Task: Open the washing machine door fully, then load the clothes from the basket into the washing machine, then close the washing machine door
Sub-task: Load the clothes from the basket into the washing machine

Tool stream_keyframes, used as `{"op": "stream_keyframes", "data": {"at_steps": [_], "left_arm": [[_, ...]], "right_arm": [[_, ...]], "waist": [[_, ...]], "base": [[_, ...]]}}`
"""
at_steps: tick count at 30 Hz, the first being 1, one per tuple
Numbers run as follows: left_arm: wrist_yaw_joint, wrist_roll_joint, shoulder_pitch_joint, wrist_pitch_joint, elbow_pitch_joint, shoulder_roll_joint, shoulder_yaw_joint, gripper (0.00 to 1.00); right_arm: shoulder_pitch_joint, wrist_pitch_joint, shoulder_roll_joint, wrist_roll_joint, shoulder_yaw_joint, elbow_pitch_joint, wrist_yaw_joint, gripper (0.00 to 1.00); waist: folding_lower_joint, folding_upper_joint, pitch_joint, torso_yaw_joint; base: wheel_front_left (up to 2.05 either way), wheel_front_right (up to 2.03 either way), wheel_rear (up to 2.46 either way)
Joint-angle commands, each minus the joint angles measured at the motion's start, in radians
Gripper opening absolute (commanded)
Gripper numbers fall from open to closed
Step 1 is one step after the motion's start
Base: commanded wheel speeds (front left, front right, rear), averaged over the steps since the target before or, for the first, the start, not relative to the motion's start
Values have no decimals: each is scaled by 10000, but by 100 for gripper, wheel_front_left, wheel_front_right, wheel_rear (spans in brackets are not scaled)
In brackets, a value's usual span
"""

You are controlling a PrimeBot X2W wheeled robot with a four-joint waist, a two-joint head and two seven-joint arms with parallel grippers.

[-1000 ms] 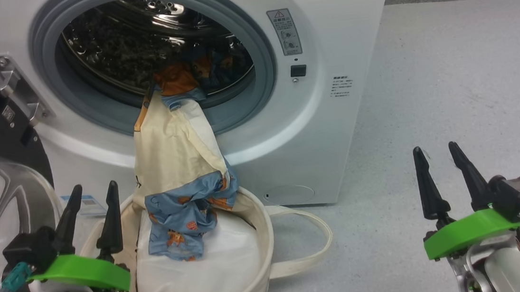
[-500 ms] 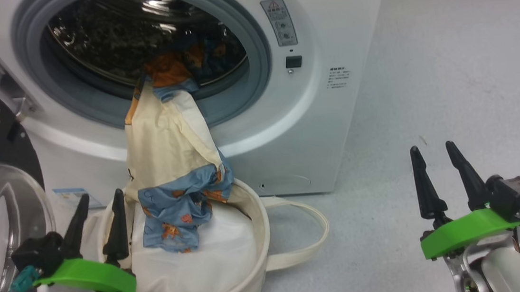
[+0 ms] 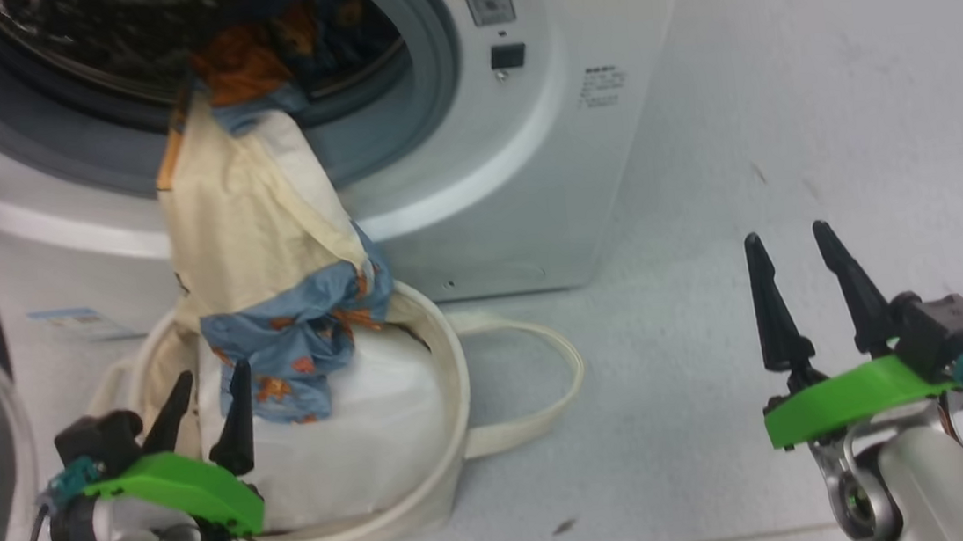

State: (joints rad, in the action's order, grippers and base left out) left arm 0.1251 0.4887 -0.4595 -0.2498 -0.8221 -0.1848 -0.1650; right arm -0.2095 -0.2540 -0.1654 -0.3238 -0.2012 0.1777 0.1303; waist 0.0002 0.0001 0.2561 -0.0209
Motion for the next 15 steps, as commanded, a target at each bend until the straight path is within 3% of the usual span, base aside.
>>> {"op": "stream_keyframes", "data": {"at_steps": [1,15], "left_arm": [[56,162,-435,-120,-204,-428,97,100],[56,977,-1767,-120,-2315,-750,-778,100]], "right_arm": [[-414,-78,34,128,-119,-407,4,100],[-536,-78,166,735,165,-968,4,100]], "waist": [[-2,-1,444,-253],[-2,-1,1988,-738]], "base": [[0,0,0],[0,0,0]]}}
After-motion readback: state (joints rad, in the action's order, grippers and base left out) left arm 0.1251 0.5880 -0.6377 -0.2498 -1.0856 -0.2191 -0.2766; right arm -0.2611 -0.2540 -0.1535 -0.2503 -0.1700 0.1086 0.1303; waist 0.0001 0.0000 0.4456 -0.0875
